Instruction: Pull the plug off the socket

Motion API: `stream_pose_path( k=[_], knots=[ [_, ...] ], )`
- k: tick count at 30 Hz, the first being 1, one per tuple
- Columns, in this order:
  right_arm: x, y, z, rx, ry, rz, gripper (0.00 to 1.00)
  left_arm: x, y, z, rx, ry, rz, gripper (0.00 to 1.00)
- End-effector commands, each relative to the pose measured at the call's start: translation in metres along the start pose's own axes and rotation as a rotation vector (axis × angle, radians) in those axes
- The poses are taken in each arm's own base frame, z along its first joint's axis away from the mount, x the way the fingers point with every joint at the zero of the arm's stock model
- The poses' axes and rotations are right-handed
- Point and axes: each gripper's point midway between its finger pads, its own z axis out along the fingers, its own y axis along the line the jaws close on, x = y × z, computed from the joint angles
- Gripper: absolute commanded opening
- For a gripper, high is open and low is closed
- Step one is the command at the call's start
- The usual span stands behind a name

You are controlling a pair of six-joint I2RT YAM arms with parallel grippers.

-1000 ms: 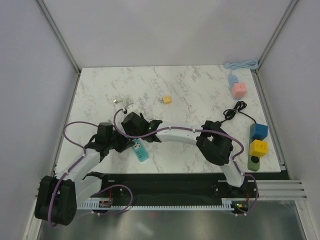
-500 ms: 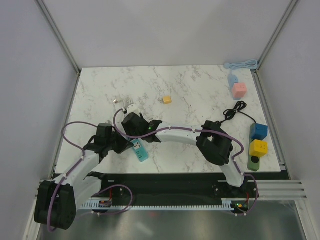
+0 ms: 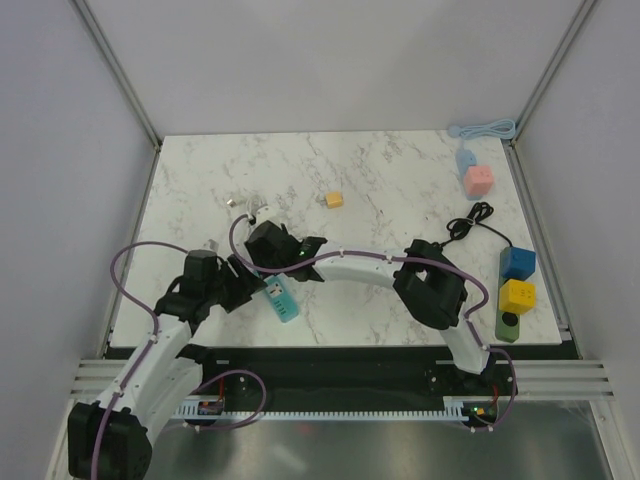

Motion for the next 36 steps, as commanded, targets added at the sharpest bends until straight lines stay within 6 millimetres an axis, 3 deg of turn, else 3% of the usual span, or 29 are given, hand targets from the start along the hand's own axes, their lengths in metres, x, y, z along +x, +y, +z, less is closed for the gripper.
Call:
stream_pose_path(
  k=[1,6,11,16,36],
  knots=[
    [-0.017,-0.002,-0.001,-0.036,-0.020,0.039,0.36,-0.007,-0.009,-0.006,0.021,-0.014,0.037,0.66],
    [-0.018,-0.010,0.001,-0.087,0.005,0.090,0.24,0.000,-0.012,-0.001,0.057,0.018,0.045,0.68],
    [-0.017,-0.015,0.001,-0.134,0.020,0.138,0.23,0.018,-0.004,0.012,0.082,0.085,0.004,0.76],
    [-0.010,-0.016,0.003,-0.183,0.051,0.185,0.23,0.020,0.002,0.024,0.071,0.093,0.002,0.82],
    [-0.012,-0.013,0.002,-0.271,0.054,0.261,0.23,0.010,-0.001,0.040,0.101,0.055,0.017,0.72]
  ],
)
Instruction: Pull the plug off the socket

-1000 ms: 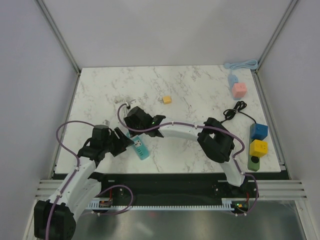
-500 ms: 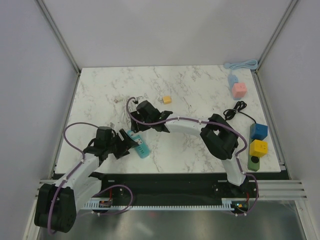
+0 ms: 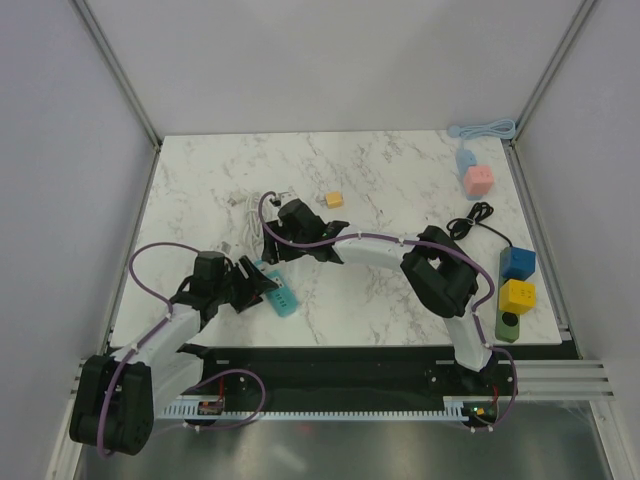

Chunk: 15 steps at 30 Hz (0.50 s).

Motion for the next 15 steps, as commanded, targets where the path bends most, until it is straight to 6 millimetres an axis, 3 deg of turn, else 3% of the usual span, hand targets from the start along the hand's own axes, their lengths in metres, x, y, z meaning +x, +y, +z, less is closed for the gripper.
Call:
stream_pose_path(
  k=[1,8,14,15],
  knots=[
    [-0.005,0.008,-0.008,-0.027,-0.010,0.020,0.23,-0.008,-0.001,0.003,0.008,-0.038,0.019,0.71],
    [-0.005,0.012,-0.011,-0.047,-0.016,0.042,0.24,-0.009,0.006,0.007,-0.031,-0.038,0.004,0.56],
    [-0.003,0.013,-0.013,-0.057,-0.020,0.056,0.24,-0.004,0.013,0.011,-0.061,-0.012,-0.027,0.23],
    [-0.002,0.012,-0.012,-0.057,-0.018,0.055,0.24,-0.004,0.013,0.011,-0.062,-0.014,-0.030,0.11]
  ],
)
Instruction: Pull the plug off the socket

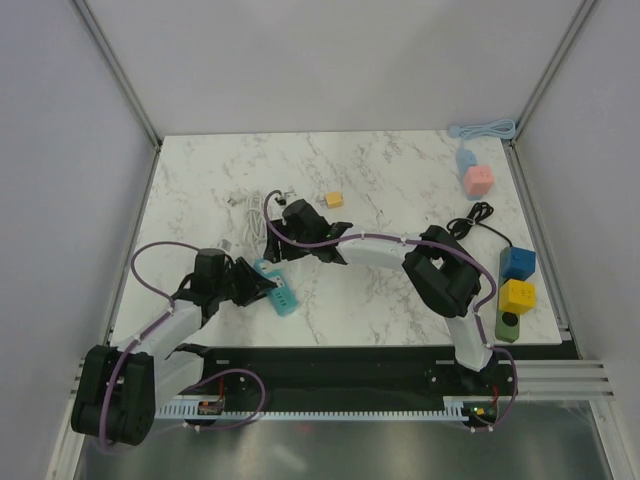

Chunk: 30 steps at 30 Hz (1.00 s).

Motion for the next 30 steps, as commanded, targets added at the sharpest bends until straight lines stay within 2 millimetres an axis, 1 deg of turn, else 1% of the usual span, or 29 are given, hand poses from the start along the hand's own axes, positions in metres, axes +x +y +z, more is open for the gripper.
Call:
stream_pose_path(
  k=[1,2,5,6,7,11,13,14,15,16,18,21,25,30],
  knots=[
    [-0.003,0.016,-0.011,-0.049,-0.006,0.016,0.24,-0.001,0.022,0.005,-0.098,-0.024,-0.002,0.04],
    [-0.002,0.016,-0.011,-0.048,-0.008,0.015,0.24,-0.001,0.025,0.004,-0.108,-0.025,-0.006,0.02],
    [-0.004,0.017,-0.012,-0.049,-0.019,0.018,0.22,0.000,0.031,0.003,-0.139,-0.031,-0.010,0.02],
    [-0.005,0.016,-0.012,-0.046,-0.021,0.023,0.19,-0.002,0.032,0.002,-0.143,-0.040,-0.013,0.02],
    [-0.006,0.017,-0.012,-0.049,-0.026,0.024,0.18,-0.002,0.037,0.001,-0.172,-0.052,-0.018,0.02],
    [-0.009,0.016,-0.015,-0.041,-0.039,0.038,0.11,-0.007,0.043,-0.002,-0.206,-0.086,-0.018,0.02],
    [-0.019,0.017,-0.018,-0.063,-0.076,0.061,0.05,-0.011,0.048,-0.004,-0.240,-0.109,-0.024,0.02],
    [-0.017,0.014,-0.019,-0.065,-0.075,0.073,0.02,-0.012,0.049,-0.005,-0.253,-0.110,-0.026,0.02],
    [-0.020,0.014,-0.021,-0.074,-0.082,0.084,0.00,-0.012,0.050,-0.005,-0.259,-0.112,-0.017,0.02],
    [-0.025,0.015,-0.023,-0.092,-0.094,0.095,0.00,-0.013,0.052,-0.006,-0.268,-0.114,-0.013,0.02],
    [-0.027,0.012,-0.024,-0.095,-0.102,0.110,0.00,-0.013,0.054,-0.007,-0.278,-0.117,-0.009,0.02],
    [-0.032,0.011,-0.028,-0.115,-0.110,0.128,0.00,-0.015,0.059,-0.009,-0.300,-0.146,-0.012,0.02],
    [-0.041,0.010,-0.032,-0.145,-0.131,0.165,0.00,-0.014,0.068,-0.012,-0.339,-0.151,-0.015,0.02],
    [-0.048,0.013,-0.033,-0.144,-0.143,0.163,0.00,-0.014,0.072,-0.012,-0.373,-0.141,-0.031,0.02]
  ],
)
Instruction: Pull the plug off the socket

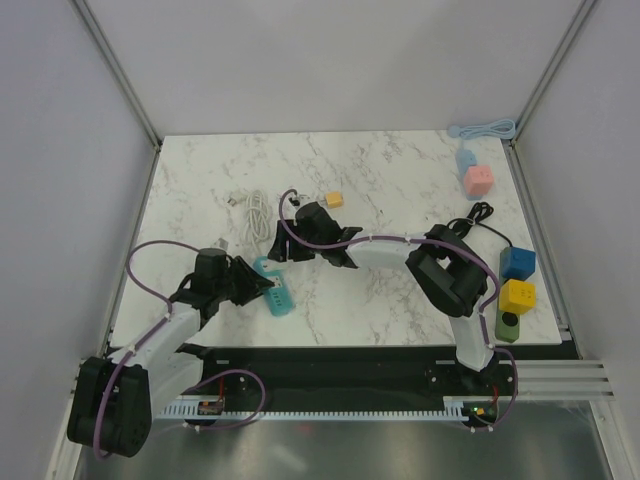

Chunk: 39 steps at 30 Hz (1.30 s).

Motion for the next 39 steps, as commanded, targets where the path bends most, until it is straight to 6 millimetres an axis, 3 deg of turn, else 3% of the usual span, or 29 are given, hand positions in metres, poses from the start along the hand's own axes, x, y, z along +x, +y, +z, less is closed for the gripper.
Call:
stream_pose_path(
  k=[1,8,12,20,23,26,27,28,29,30,33,37,39],
  knots=[
    [-0.046,0.032,-0.024,-0.090,-0.102,0.013,0.00,-0.005,0.067,-0.002,-0.315,-0.069,-0.023,0.02],
    [-0.046,0.037,-0.023,0.011,-0.117,-0.099,0.00,-0.004,0.069,-0.002,-0.319,-0.071,-0.037,0.02],
    [-0.054,0.028,-0.029,0.085,-0.145,-0.137,0.00,-0.008,0.073,-0.002,-0.344,-0.089,-0.041,0.02],
    [-0.062,0.031,-0.036,0.071,-0.155,-0.143,0.00,-0.008,0.072,-0.002,-0.340,-0.085,-0.034,0.02],
    [-0.076,0.011,-0.037,0.095,-0.163,-0.129,0.00,-0.007,0.070,-0.002,-0.321,-0.082,-0.020,0.02],
    [-0.091,-0.029,-0.032,0.195,-0.092,-0.130,0.00,-0.006,0.064,-0.002,-0.279,-0.086,-0.007,0.02],
    [-0.101,-0.046,-0.033,0.231,-0.080,-0.139,0.00,-0.005,0.064,-0.003,-0.269,-0.088,-0.006,0.02],
    [-0.122,-0.040,-0.035,0.222,-0.096,-0.148,0.00,-0.005,0.064,-0.003,-0.265,-0.090,-0.005,0.02],
    [-0.106,-0.064,-0.029,0.288,-0.006,-0.145,0.00,-0.005,0.063,-0.003,-0.260,-0.092,-0.004,0.02],
    [-0.109,-0.072,-0.028,0.283,0.032,-0.148,0.00,-0.005,0.062,-0.003,-0.256,-0.091,-0.003,0.02],
    [-0.115,-0.085,-0.024,0.305,0.110,-0.159,0.00,-0.005,0.062,-0.003,-0.258,-0.088,0.001,0.02],
    [-0.135,-0.085,-0.017,0.290,0.092,-0.180,0.00,-0.006,0.061,-0.003,-0.255,-0.091,0.002,0.02],
    [-0.129,-0.094,-0.006,0.295,0.121,-0.170,0.00,-0.005,0.061,-0.003,-0.254,-0.090,0.002,0.02]
  ],
)
